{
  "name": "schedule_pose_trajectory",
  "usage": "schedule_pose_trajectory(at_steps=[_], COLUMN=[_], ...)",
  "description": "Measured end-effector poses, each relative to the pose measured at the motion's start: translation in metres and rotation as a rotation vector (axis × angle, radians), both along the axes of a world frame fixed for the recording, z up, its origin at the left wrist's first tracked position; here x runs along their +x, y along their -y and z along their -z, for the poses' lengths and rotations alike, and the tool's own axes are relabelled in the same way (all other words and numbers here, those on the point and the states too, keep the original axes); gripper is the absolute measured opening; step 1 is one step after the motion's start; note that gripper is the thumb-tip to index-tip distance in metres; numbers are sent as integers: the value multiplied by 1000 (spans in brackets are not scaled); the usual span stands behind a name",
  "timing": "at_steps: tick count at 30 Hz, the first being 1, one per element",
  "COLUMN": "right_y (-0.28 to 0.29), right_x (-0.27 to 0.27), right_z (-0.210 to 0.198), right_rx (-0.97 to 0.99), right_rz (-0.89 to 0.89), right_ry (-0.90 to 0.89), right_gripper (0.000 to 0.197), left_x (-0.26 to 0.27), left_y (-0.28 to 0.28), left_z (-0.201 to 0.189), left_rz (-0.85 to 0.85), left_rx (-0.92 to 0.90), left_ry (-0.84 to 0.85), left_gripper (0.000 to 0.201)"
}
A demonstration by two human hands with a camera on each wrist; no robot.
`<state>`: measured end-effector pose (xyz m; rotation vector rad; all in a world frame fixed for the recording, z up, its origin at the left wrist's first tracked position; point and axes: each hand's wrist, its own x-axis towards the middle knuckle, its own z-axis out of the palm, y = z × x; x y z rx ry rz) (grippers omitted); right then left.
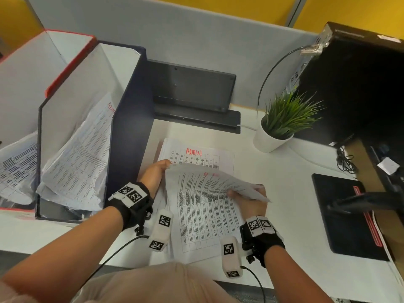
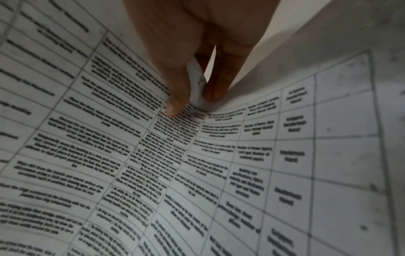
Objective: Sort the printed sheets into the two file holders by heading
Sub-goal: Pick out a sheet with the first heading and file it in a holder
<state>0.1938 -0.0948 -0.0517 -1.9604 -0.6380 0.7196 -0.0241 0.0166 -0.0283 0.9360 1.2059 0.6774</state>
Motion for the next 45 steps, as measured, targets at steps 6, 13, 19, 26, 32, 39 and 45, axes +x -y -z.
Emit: schedule_pose_trajectory(at_steps=[6, 13, 19, 26, 32, 39, 45], right_y=[-5, -10, -24, -34, -35, -34, -17], right_x=[2, -9, -24, -29, -44, -42, -53], right_z=[1, -16, -54, -98, -86, -81, -44], right_rx=[-132, 70, 429, 743, 575, 556, 295], right_rz=[8, 63, 68, -8, -81, -75, -118], right_ry=[-10, -209, -203, -187, -219, -162, -93], right_gripper=[48, 37, 25, 31, 28, 31, 35], left_x=[3, 11, 22, 14, 18, 11, -1], left_y=[-3, 11, 18, 25, 24, 19, 27], left_z=[2, -8, -36, -76, -59, -52, -1], left_rz=[-52, 292, 220, -116, -171, -193, -57], left_rx=[-124, 25, 548, 800, 634, 633, 411], left_ry=[129, -126, -249, 62, -23, -31, -246], left_gripper=[33, 64, 40, 42, 27, 18, 34])
